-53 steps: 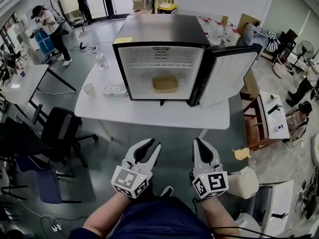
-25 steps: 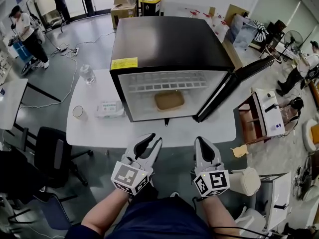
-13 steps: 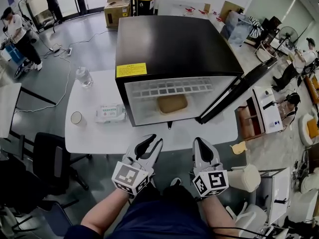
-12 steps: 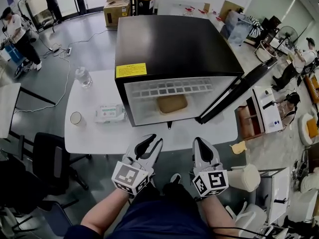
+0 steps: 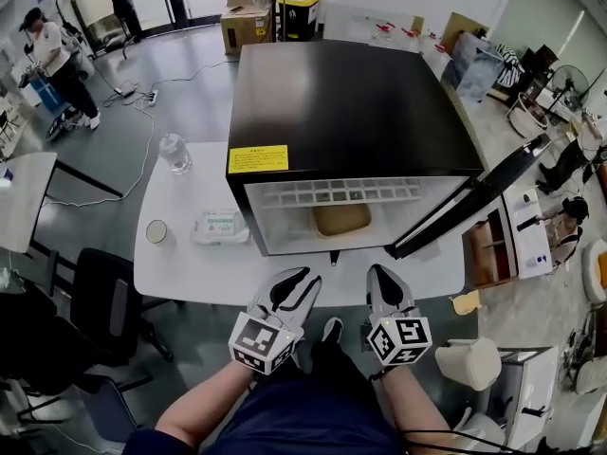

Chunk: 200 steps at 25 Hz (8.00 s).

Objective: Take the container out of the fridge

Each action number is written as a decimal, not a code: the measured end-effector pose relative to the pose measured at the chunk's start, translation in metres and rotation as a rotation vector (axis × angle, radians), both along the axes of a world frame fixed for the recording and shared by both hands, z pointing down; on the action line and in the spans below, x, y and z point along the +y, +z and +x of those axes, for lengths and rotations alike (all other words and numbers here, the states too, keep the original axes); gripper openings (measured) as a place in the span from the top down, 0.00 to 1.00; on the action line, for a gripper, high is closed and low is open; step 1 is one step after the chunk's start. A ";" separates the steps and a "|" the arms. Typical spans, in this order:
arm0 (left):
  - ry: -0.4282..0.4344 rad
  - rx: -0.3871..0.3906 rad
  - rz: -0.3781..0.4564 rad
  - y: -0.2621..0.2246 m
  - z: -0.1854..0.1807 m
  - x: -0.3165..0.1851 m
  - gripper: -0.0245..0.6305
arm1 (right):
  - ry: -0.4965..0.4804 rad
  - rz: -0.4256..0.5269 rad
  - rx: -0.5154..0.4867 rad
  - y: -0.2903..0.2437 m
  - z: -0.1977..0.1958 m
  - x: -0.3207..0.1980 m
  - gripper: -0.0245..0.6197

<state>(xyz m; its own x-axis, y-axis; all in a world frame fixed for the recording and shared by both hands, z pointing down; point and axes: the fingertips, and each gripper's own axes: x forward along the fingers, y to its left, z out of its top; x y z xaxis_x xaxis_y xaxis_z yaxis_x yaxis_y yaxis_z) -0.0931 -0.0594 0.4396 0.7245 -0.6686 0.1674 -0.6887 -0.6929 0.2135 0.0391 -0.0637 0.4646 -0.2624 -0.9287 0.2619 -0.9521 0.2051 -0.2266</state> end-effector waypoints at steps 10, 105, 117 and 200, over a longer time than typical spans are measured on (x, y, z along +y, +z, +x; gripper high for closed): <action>-0.077 -0.085 -0.109 0.047 0.021 -0.038 0.82 | -0.030 -0.223 -0.271 0.083 0.008 -0.056 0.95; 0.361 -0.184 -0.235 0.104 0.114 -0.043 0.82 | 0.564 -0.271 -1.201 0.160 0.099 0.056 0.87; 0.439 -0.202 -0.244 0.111 0.141 -0.032 0.82 | 0.712 -0.256 -1.181 0.182 0.145 0.090 0.87; 0.171 -0.068 -0.181 0.043 0.080 -0.059 0.82 | 0.293 -0.024 -0.442 0.014 0.137 -0.037 0.65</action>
<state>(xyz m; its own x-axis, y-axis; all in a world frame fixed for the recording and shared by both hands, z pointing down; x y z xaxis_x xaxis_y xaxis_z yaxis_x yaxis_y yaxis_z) -0.0131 -0.1185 0.4830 0.8073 -0.4923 0.3255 -0.5821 -0.7551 0.3016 0.1757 -0.1007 0.4790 -0.0832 -0.9747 0.2074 -0.7813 -0.0654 -0.6208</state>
